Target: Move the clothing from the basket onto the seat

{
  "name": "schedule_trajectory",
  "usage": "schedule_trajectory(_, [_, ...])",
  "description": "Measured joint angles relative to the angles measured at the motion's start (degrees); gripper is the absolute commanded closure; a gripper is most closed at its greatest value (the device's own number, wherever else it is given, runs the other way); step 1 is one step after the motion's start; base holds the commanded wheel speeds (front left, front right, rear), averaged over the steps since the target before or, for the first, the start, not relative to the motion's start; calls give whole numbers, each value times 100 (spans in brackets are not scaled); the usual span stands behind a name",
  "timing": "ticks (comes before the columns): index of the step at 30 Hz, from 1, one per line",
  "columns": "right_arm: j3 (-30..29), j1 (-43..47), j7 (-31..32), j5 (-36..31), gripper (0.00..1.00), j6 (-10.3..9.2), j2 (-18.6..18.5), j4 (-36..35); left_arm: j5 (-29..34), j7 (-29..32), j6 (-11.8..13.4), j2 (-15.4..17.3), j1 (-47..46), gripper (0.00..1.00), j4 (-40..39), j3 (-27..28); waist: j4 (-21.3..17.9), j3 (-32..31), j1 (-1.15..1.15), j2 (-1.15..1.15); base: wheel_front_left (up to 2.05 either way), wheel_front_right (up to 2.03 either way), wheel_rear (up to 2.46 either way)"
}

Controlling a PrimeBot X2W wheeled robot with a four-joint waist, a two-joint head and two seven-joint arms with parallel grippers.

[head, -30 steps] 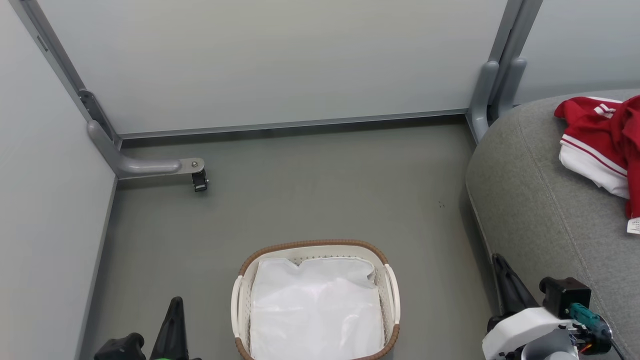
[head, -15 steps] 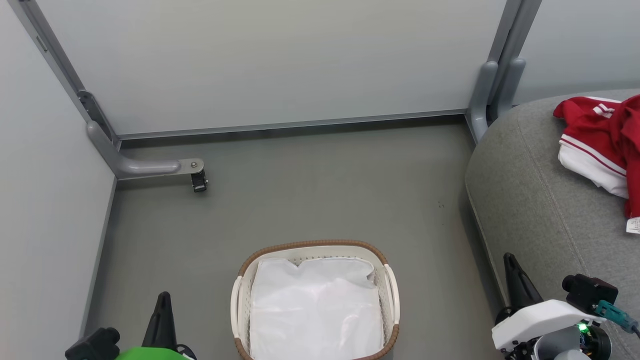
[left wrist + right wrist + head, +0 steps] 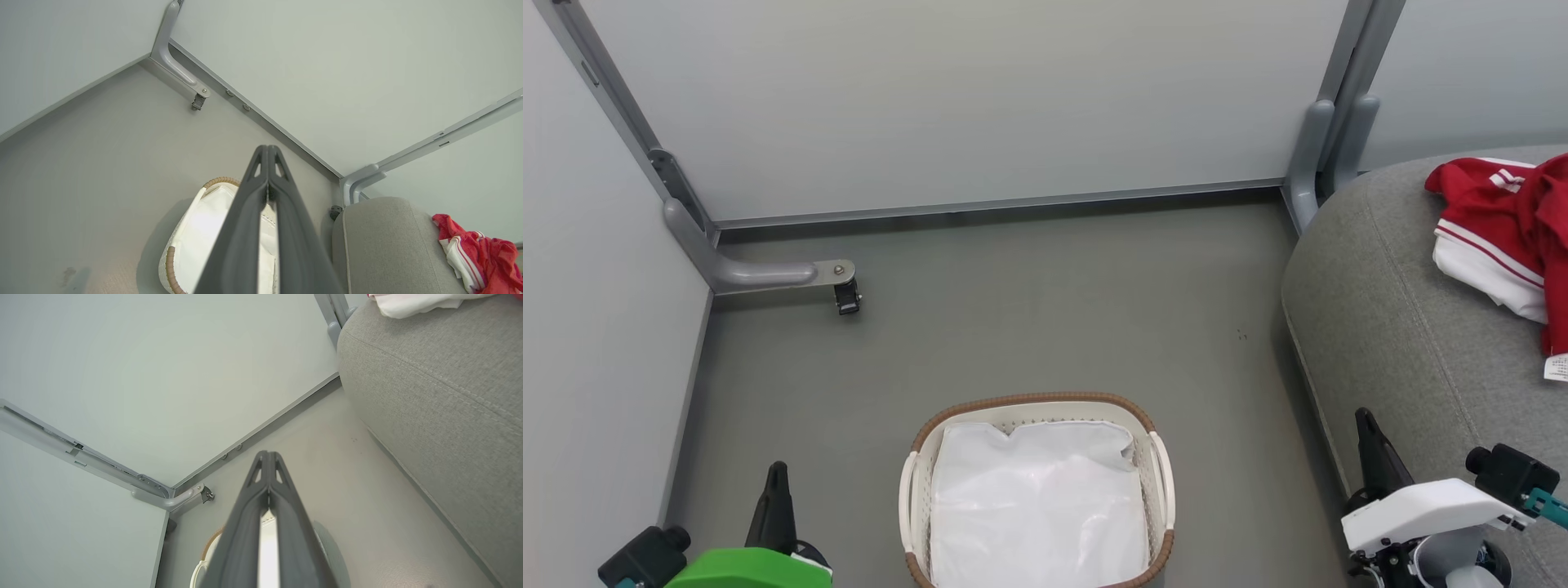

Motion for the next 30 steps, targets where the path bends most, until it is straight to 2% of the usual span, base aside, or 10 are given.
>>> schedule_trajectory(30, [-198,-118,542,2105,100,0,-11,-138,-1798,561,-133,-64,-324,100,-48,368,-24,-12,0,0,0,0,0])
